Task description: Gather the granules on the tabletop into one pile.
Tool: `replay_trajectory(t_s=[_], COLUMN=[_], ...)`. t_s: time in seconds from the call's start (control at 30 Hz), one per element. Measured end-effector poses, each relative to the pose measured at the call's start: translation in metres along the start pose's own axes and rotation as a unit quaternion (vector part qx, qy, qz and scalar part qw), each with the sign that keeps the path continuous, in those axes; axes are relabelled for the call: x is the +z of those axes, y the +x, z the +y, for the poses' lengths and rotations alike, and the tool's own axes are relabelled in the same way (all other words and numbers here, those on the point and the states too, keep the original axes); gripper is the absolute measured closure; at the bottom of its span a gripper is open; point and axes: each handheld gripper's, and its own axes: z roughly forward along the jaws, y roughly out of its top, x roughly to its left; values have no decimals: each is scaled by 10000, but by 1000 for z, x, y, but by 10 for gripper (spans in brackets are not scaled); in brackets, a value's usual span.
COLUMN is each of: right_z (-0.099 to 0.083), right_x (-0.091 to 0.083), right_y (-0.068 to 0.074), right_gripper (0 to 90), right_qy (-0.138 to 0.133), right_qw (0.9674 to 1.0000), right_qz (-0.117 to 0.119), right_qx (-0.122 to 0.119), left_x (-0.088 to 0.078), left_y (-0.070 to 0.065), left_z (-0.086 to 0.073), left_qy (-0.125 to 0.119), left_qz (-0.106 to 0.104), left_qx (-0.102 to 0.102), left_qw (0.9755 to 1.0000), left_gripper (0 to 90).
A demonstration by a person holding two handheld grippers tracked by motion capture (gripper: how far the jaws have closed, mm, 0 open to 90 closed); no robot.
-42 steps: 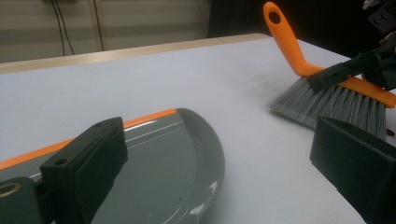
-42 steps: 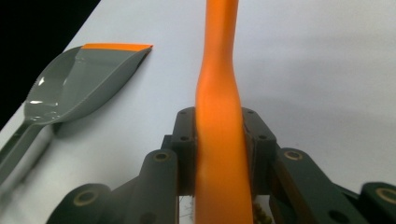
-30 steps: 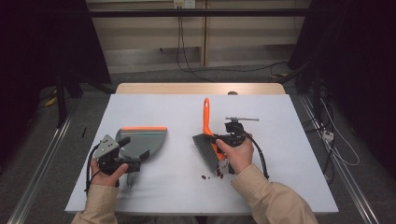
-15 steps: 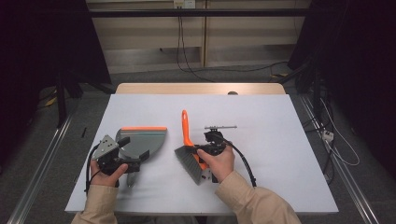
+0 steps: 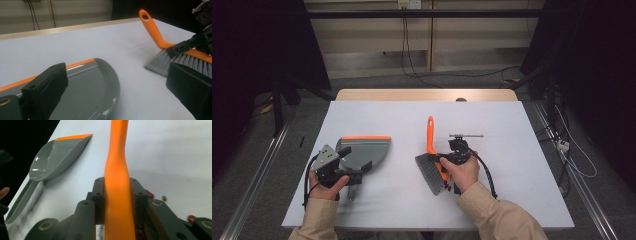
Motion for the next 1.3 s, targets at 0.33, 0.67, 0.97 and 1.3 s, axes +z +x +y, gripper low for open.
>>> replay_trajectory(t_s=[0.33, 0.67, 0.97, 1.3], right_z=[-1, -5, -4, 11], right_x=[-14, -28, -40, -44], right_y=[-12, -25, -32, -20], right_gripper=[707, 704, 706, 709], right_qy=[-29, -82, -97, -300], right_qw=[9999, 9995, 9992, 9987], right_qz=[-121, -216, -299, 265], right_qx=[103, 236, 252, 321], left_x=[-1, -1, 0, 2], left_y=[0, 0, -1, -1], left_z=[0, 1, 1, 1], left_qy=[-5, -16, 9, 6], left_qz=[6, 16, 6, 7], left_qx=[15, 26, 41, 21], left_qw=[10000, 10000, 10000, 10000], left_gripper=[38, 38, 38, 38])
